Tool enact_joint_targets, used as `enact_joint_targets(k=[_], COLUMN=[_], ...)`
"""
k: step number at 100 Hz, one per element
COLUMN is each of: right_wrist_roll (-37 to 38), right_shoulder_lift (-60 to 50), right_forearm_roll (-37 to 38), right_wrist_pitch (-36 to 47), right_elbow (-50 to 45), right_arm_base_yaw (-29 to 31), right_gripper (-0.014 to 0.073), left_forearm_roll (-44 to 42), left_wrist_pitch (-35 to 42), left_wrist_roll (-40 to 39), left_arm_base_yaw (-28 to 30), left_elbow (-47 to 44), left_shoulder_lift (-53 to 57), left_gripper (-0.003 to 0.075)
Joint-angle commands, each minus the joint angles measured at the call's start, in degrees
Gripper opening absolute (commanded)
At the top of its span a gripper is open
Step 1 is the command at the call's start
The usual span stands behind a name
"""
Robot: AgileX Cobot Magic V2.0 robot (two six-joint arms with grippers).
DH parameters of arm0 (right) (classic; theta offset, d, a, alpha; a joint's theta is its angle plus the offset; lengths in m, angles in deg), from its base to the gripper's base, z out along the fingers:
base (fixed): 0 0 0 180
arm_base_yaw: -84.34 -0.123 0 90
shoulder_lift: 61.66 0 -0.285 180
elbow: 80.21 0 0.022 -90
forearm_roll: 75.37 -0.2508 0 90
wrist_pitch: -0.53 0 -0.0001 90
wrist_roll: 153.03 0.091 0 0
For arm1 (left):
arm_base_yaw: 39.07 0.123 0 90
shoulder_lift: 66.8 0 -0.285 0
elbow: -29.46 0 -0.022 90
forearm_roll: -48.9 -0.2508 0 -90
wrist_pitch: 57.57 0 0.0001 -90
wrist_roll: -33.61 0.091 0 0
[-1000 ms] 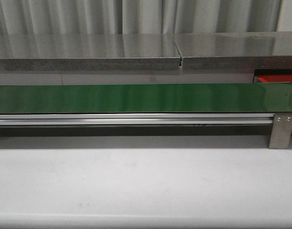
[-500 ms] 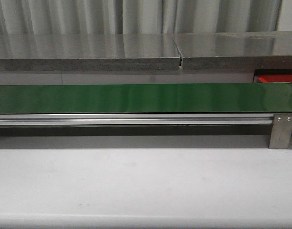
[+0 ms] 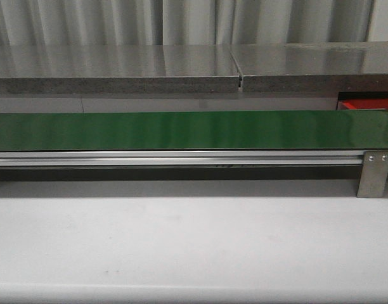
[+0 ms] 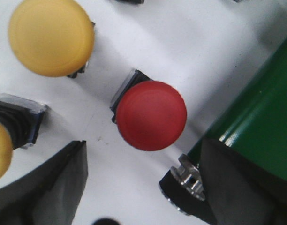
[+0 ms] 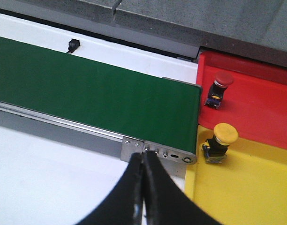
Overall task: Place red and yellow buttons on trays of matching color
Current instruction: 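Lower the left gripper onto a red mushroom button on the table, grasp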
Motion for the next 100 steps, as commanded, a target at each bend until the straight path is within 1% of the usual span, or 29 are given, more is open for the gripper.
enact_joint_targets(k=[1,12,17,22,39,48,73,100], right_wrist_roll=[-0.34,-0.34,-0.34,-0.34,-0.34,-0.34,-0.34,-0.34], right_shoulder_lift=[-0.03,-0.03,-0.03,-0.03,-0.03,-0.03,-0.03,-0.03], right_forearm_roll=[-0.71,-0.71,-0.71,-0.71,-0.71,-0.71,-0.71,-0.71], right_wrist_pitch=[3.69,3.69,3.69,3.69,3.69,3.69,3.69,3.69], right_elbow=[1.5,1.5,1.5,1.5,1.5,1.5,1.5,1.5], right_arm_base_yaw=[-0.15,-0.15,-0.15,-0.15,-0.15,-0.15,-0.15,-0.15], right_gripper=[-0.0074,-0.0074,-0.0074,-0.0074,-0.0074,-0.0074,-0.0074,-0.0074], left_forearm_roll=[1.32,1.46,1.46,1.46,1.46,1.46,1.46,1.34], left_wrist_pitch=[1.58,2.53,2.93,3.38,5.19,5.51,5.63,5.33], left_wrist_roll=[0.11,0.11,0.11,0.11,0.11,0.11,0.89,1.88], left_arm_base_yaw=[-0.29,-0.29,-0.29,-0.29,-0.29,-0.29,-0.29,-0.29], left_elbow=[1.77,1.77,1.77,1.77,1.77,1.77,1.77,1.77], left_shoulder_lift=[1.93,0.65,0.25,-0.07,-0.07,-0.07,1.02,6.62], left_gripper=[0.0499,0.0487,0.0467,0.0429,0.026,0.0207,0.0198,0.0198])
